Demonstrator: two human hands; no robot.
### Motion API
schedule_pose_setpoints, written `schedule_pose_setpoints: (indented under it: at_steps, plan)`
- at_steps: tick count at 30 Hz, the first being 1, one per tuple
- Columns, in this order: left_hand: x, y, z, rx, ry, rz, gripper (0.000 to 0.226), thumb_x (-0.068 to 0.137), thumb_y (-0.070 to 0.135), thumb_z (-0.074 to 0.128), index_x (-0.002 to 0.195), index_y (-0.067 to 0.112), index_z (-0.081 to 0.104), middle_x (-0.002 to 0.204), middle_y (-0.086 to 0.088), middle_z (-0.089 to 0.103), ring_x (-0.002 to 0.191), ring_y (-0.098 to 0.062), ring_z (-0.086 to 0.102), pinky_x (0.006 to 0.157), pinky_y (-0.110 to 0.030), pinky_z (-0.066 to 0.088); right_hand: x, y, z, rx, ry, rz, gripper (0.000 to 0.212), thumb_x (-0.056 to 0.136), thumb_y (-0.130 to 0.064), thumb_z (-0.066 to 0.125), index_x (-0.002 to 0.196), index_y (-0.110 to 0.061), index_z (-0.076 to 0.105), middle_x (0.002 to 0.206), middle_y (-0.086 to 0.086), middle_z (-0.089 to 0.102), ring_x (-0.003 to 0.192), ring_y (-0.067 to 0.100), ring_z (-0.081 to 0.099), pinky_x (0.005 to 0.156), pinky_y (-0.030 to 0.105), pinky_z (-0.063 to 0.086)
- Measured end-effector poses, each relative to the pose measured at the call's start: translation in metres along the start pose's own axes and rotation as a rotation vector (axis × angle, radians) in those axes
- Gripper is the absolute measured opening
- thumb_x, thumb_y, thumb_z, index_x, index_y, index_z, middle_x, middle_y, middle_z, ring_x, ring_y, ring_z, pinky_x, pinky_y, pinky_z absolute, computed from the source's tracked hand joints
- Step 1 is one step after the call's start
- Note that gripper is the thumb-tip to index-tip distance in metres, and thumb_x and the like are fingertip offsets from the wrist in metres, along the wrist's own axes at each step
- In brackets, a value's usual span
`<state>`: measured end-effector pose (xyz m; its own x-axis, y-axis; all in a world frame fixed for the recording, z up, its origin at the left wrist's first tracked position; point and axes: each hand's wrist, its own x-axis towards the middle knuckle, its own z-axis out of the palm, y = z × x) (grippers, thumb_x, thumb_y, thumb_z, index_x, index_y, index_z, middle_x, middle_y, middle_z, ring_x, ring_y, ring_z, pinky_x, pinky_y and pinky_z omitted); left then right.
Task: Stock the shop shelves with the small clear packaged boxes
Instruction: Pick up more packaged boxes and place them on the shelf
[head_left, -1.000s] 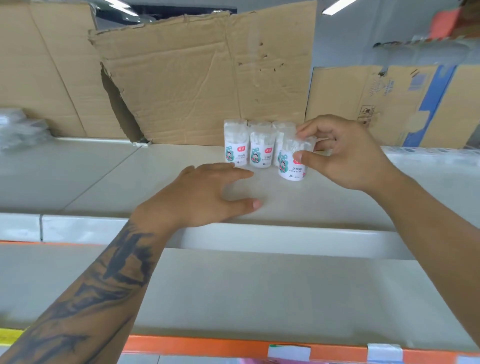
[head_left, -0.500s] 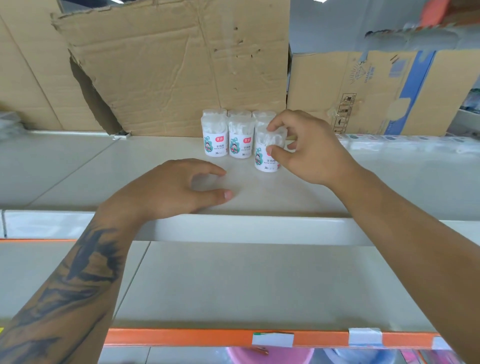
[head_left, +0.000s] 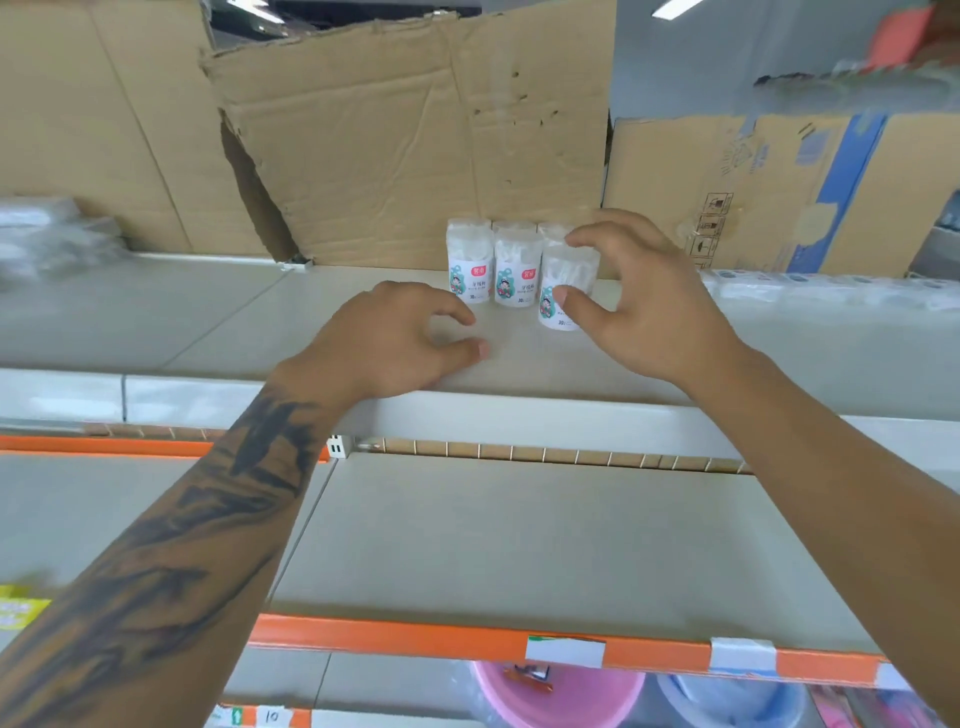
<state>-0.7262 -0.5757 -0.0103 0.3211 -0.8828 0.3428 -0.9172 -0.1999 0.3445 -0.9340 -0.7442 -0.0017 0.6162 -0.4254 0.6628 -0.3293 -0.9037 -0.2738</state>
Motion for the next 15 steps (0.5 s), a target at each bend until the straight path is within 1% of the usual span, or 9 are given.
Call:
schedule_pose_setpoints:
  at_steps: [2,4,6,8,10,12,15]
  plan:
    - [-0.008,0.002,-0.005,0.124,0.145,0.024,0.042,0.089,0.068,0.06,0.117,0.039,0.071,0.126,0.01,0.069,0.12,-0.019,0.061,0.106,-0.041,0.044,-0.017,-0.019,0.004,-0.033,-0.025,0.015,0.049,0.09,-0.051,0.066,0.133,-0.028,0.06,0.151,0.001,0.046,0.136,0.022,0.049,0.113,0.034,0.038]
    - [-0.021,-0.002,-0.011,0.141,0.234,0.027,0.043,0.091,0.068,0.056,0.116,0.037,0.071,0.122,0.009,0.072,0.115,-0.02,0.063,0.103,-0.04,0.045,-0.035,-0.043,0.009,-0.088,-0.027,0.023,0.05,0.094,-0.057,0.059,0.137,-0.032,0.058,0.152,-0.003,0.045,0.135,0.019,0.047,0.109,0.035,0.04]
    - [-0.042,-0.014,-0.017,0.152,0.269,0.036,0.05,0.089,0.072,0.048,0.115,0.037,0.072,0.12,0.009,0.072,0.112,-0.021,0.065,0.1,-0.039,0.046,-0.052,-0.068,0.015,-0.117,0.025,0.023,0.052,0.096,-0.06,0.053,0.138,-0.03,0.058,0.151,-0.002,0.047,0.134,0.021,0.048,0.107,0.037,0.042]
    - [-0.069,-0.033,-0.025,0.141,0.313,0.051,0.053,0.087,0.07,0.045,0.116,0.035,0.072,0.12,0.008,0.072,0.11,-0.022,0.066,0.1,-0.04,0.046,-0.068,-0.096,0.027,-0.143,0.071,0.031,0.055,0.097,-0.06,0.049,0.138,-0.026,0.06,0.151,0.003,0.049,0.135,0.028,0.049,0.107,0.043,0.044]
    - [-0.101,-0.054,-0.036,0.112,0.365,0.07,0.051,0.089,0.067,0.049,0.117,0.032,0.073,0.121,0.007,0.072,0.11,-0.022,0.066,0.101,-0.04,0.044,-0.084,-0.126,0.045,-0.171,0.093,0.032,0.055,0.098,-0.06,0.048,0.137,-0.023,0.061,0.151,0.007,0.048,0.136,0.031,0.048,0.107,0.049,0.044]
    - [-0.134,-0.078,-0.047,0.126,0.4,0.076,0.046,0.09,0.063,0.053,0.118,0.03,0.073,0.122,0.007,0.071,0.111,-0.023,0.066,0.101,-0.041,0.041,-0.1,-0.158,0.064,-0.196,0.108,0.021,0.053,0.098,-0.058,0.05,0.136,-0.022,0.061,0.152,0.009,0.047,0.136,0.032,0.048,0.107,0.049,0.042]
    - [-0.177,-0.117,-0.064,0.139,0.379,0.061,0.046,0.09,0.06,0.057,0.12,0.029,0.072,0.124,0.005,0.07,0.112,-0.026,0.066,0.104,-0.045,0.043,-0.114,-0.21,0.094,-0.205,0.12,0.037,0.052,0.098,-0.056,0.051,0.135,-0.022,0.062,0.154,0.009,0.044,0.136,0.032,0.047,0.108,0.048,0.04]
